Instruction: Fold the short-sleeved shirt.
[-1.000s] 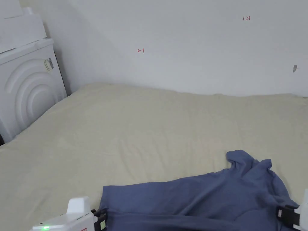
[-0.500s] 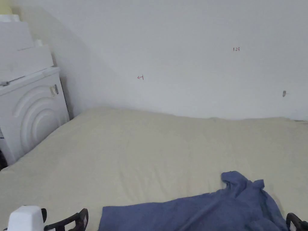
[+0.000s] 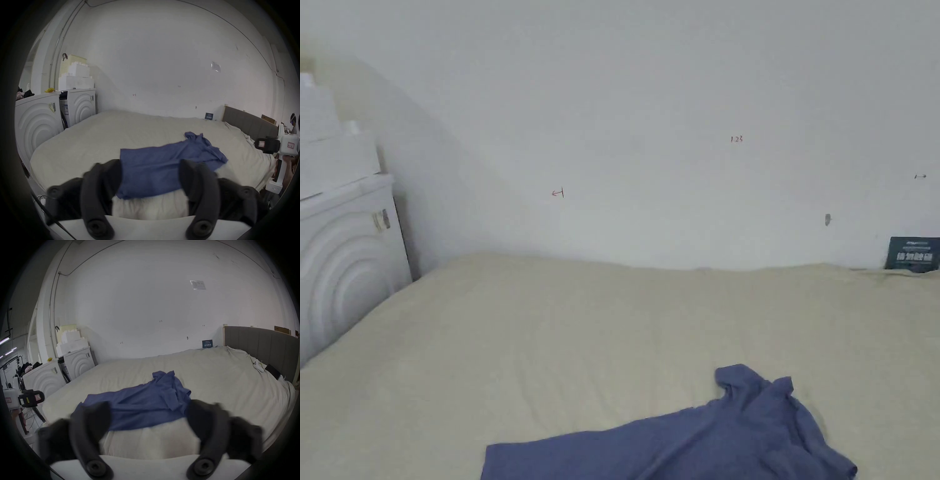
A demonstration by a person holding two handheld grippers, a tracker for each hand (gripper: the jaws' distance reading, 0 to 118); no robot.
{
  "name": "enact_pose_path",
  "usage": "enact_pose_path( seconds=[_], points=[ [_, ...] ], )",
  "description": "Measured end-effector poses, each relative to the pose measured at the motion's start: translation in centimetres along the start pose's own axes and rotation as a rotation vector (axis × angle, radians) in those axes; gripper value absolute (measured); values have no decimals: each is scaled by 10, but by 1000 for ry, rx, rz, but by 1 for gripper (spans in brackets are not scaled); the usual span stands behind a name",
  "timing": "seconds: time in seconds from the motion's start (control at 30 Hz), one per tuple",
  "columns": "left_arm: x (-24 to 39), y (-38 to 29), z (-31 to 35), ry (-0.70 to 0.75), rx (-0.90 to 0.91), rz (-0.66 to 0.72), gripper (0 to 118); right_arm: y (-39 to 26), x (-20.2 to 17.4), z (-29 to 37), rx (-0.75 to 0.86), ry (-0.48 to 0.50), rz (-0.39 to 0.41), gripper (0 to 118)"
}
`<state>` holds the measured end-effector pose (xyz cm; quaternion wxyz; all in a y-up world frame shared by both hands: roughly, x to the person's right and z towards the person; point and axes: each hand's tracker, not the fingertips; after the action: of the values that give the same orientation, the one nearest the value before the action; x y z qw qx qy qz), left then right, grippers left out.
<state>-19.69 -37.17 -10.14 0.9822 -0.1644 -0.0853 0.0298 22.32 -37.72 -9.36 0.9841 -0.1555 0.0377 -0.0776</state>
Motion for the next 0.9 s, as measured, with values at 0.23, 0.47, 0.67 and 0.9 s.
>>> enact_pose_path(
  seconds=[0.23,0.47,0.67,0.9],
  points=[
    [1,-26,10,-23,-63,88,0,-26,-8,9,-73,-37,6,0],
    [-21,-41,7,84,-152,142,0,-27,-6,4,-114,-19,-5,0],
    [-38,-56,-29,132,-204,147,0,-27,-3,-5,-139,18,-50,0],
    [-56,-78,-104,164,-244,111,83,-28,3,-10,-175,22,-61,0]
  ],
)
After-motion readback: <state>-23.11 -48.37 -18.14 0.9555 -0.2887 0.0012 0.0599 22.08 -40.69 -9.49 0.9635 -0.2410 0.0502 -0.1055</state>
